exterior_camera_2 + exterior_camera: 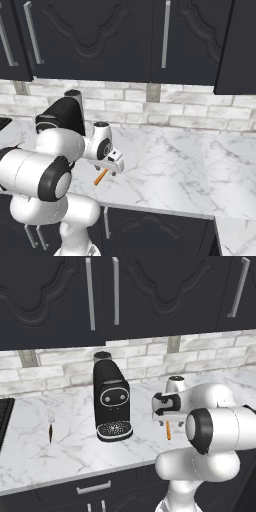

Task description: Organize the utensils by type. Pick up the wooden spoons from the counter and place them in the open cabinet. Then pick up the metallic utensils from the counter and place them in the open drawer.

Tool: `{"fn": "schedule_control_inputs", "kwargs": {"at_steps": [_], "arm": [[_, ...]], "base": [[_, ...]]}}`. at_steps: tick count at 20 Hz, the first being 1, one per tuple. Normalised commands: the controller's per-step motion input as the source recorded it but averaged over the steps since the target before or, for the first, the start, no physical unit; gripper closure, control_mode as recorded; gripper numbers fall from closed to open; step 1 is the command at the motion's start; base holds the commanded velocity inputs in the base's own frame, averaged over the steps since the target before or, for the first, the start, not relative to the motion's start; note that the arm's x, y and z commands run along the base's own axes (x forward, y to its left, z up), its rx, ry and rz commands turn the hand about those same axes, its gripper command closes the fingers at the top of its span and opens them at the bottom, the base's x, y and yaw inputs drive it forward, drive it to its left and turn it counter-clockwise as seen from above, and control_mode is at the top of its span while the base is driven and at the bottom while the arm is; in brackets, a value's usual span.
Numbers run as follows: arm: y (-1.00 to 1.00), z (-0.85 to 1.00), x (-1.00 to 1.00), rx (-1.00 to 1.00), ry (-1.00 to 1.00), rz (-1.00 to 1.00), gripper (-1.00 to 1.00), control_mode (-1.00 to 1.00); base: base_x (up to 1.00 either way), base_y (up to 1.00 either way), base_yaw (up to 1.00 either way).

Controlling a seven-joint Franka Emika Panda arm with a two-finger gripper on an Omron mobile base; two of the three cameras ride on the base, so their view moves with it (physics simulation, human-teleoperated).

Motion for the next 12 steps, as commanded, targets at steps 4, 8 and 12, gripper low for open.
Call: {"fn": "schedule_control_inputs", "kwargs": {"at_steps": [4,8,12], "arm": [[0.0,-0.11,0.12,0.0,0.0,-0.05,-1.0,-1.0],[0.0,-0.09,0.16,0.0,0.0,-0.04,-1.0,-1.0],[0.0,-0.09,0.22,0.0,0.0,-0.03,-1.0,-1.0]], "base": [[0.0,0.0,0.0],[0.0,0.0,0.0],[0.0,0.0,0.0]]}}
